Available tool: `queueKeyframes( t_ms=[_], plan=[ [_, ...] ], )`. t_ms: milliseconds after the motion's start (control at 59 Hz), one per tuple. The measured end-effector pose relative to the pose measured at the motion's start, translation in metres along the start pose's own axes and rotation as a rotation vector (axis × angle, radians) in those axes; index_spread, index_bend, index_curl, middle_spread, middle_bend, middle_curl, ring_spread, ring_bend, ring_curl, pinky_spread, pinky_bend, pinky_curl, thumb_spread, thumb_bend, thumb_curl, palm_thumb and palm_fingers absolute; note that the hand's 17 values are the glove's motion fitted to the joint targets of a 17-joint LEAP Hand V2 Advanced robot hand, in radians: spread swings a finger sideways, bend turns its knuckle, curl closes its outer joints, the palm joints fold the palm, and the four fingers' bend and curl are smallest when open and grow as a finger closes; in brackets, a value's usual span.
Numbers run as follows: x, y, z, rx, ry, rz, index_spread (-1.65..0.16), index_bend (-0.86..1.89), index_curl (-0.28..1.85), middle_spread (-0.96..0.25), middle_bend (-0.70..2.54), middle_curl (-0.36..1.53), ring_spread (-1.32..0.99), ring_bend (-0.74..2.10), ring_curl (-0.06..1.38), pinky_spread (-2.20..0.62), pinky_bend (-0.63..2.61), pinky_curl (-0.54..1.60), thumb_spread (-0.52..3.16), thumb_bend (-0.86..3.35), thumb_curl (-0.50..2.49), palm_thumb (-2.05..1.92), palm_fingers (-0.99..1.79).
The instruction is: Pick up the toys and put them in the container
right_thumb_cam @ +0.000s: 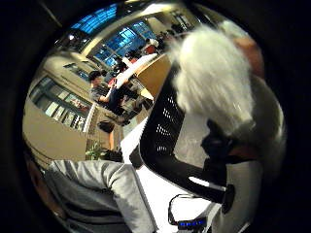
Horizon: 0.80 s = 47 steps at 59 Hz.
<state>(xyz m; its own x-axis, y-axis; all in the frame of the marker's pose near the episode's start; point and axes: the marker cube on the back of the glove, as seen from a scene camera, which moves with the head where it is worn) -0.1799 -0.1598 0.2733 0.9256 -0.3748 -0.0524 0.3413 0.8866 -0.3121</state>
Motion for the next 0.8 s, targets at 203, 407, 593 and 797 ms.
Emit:
queueKeyframes(
  t_ms=[203, 407, 593, 797],
  plan=[
    [0.027, 0.031, -0.022, -0.025, -0.009, 0.053, -0.38, 0.18, 0.29, -0.04, 0.21, 0.47, -0.13, 0.35, 0.32, -0.03, 1.06, 0.40, 1.22, -0.04, 0.54, 0.27, -0.07],
    [0.095, 0.096, -0.027, -0.120, -0.039, 0.227, -0.38, 0.17, 0.31, 0.00, 0.23, 0.47, -0.08, 0.31, 0.30, 0.06, 0.95, 0.35, 1.24, -0.02, 0.45, 0.20, -0.01],
    [0.122, 0.151, 0.010, -0.250, -0.069, 0.347, -0.35, 0.11, 0.27, 0.02, 0.23, 0.46, -0.05, 0.33, 0.31, 0.09, 0.95, 0.35, 1.21, -0.03, 0.40, 0.16, -0.08],
    [0.122, 0.170, 0.045, -0.349, -0.114, 0.382, -0.33, 0.12, 0.23, 0.05, 0.16, 0.42, -0.03, 0.25, 0.30, 0.10, 0.98, 0.35, 1.16, -0.03, 0.37, 0.10, -0.16]
  ],
)
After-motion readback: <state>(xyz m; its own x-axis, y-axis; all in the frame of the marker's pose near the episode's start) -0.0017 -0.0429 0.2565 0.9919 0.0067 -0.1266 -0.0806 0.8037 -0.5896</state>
